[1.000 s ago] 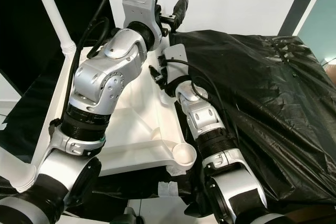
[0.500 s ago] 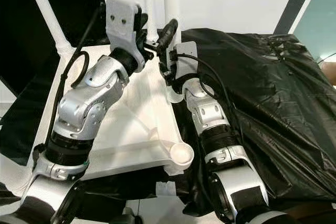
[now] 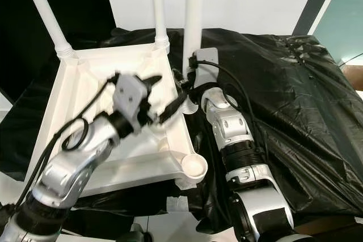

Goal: Building children table

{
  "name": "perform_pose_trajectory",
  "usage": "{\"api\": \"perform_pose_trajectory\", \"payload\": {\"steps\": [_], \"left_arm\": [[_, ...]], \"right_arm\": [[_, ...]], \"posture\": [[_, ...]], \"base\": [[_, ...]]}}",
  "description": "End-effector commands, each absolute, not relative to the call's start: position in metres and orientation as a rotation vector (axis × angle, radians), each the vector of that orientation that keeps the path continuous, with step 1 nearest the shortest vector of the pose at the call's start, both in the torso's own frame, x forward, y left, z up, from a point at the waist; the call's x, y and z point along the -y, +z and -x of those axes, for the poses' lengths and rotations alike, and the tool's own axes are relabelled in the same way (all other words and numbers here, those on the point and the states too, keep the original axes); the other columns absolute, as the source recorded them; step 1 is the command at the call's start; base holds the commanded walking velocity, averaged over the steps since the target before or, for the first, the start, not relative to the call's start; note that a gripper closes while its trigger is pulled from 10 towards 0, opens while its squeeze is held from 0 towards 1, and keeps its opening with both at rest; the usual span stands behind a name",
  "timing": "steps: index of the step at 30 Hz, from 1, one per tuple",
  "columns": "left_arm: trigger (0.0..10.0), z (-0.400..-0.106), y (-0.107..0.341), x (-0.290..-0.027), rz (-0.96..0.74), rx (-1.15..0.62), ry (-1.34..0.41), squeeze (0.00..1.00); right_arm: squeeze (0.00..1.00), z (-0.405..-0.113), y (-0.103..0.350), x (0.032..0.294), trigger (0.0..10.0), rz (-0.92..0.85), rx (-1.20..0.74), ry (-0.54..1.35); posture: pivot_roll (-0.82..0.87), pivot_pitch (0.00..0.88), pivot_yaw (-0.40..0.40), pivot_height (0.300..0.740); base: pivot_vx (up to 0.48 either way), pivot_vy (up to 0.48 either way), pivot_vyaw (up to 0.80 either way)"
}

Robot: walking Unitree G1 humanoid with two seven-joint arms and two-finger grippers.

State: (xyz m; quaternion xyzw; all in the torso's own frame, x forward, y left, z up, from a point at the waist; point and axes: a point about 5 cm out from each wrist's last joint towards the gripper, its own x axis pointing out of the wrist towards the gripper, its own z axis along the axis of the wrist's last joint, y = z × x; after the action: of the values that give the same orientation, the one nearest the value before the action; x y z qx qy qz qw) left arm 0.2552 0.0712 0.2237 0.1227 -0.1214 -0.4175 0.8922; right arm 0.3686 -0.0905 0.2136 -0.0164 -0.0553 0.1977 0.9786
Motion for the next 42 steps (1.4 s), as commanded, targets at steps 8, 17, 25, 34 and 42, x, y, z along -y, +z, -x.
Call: {"api": "perform_pose_trajectory", "payload": {"steps": [8, 17, 25, 34, 42], "left_arm": [[10.0, -0.229, 0.195, -0.084, -0.367, 0.143, -0.991, 0.00], [10.0, -0.222, 0.159, -0.105, -0.594, -0.066, -1.025, 0.00], [10.0, -0.237, 0.138, -0.117, -0.793, -0.149, -0.900, 0.00], [10.0, -0.262, 0.138, -0.110, -0.840, -0.146, -0.764, 0.00], [10.0, -0.297, 0.147, -0.094, -0.817, -0.119, -0.615, 0.00]], "right_arm": [[0.00, -0.368, 0.221, 0.094, 10.0, 0.040, 0.143, 0.402], [0.00, -0.368, 0.223, 0.093, 10.0, 0.052, 0.145, 0.418], [0.00, -0.367, 0.224, 0.093, 10.0, 0.057, 0.150, 0.424], [0.00, -0.365, 0.224, 0.091, 10.0, 0.055, 0.153, 0.436], [0.00, -0.363, 0.224, 0.090, 10.0, 0.040, 0.178, 0.454]], "posture": [[0.20, 0.053, -0.058, 0.740], [0.20, 0.059, -0.065, 0.740], [0.19, 0.063, -0.064, 0.740], [0.17, 0.063, -0.058, 0.740], [0.16, 0.057, -0.049, 0.740]], "base": [[0.000, 0.000, 0.00], [0.000, 0.000, 0.00], [0.000, 0.000, 0.00], [0.000, 0.000, 0.00], [0.000, 0.000, 0.00]]}}
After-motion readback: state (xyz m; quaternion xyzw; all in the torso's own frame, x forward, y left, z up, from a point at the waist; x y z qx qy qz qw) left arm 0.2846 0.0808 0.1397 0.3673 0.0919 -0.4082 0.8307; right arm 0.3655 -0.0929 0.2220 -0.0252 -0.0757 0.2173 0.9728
